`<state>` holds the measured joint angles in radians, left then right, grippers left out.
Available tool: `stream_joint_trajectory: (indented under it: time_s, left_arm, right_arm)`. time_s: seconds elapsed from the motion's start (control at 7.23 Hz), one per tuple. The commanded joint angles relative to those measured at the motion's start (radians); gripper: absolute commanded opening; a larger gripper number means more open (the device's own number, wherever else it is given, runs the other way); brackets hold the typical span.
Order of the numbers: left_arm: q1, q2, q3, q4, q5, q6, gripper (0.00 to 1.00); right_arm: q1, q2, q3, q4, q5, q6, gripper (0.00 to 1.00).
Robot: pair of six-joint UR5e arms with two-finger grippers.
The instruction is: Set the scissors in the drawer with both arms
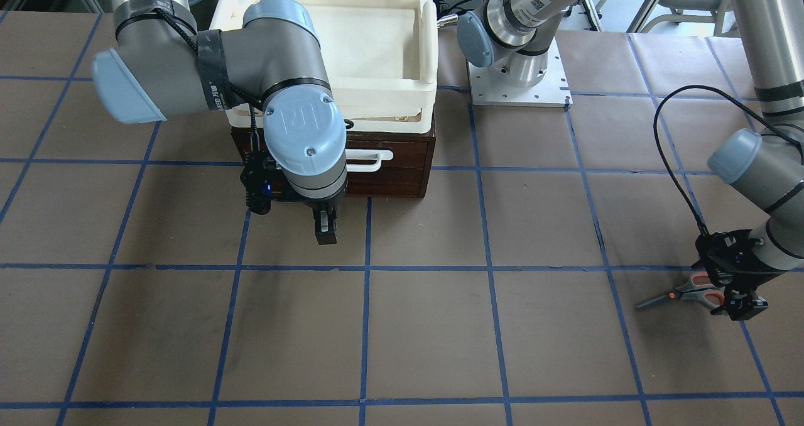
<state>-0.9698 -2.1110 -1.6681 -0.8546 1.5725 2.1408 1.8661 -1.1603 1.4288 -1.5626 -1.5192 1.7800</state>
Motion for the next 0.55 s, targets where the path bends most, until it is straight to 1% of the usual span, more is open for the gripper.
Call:
stream_joint_trajectory:
  time_s: [0.0, 0.14, 0.42]
  left_arm:
    - [0.003, -0.003, -0.024, 0.042, -0.005, 0.016, 0.93]
    - [0.005, -0.009, -0.024, 0.042, -0.005, 0.02, 0.87]
    - [0.028, -0.029, -0.024, 0.034, -0.005, 0.019, 0.87]
  right_arm:
    - [0.001, 0.025, 0.002, 0.041, 0.025, 0.044, 1.0]
    - [0.001, 0.028, 0.001, 0.096, 0.024, 0.044, 1.0]
    - [0.001, 0.028, 0.002, 0.128, 0.028, 0.044, 1.0]
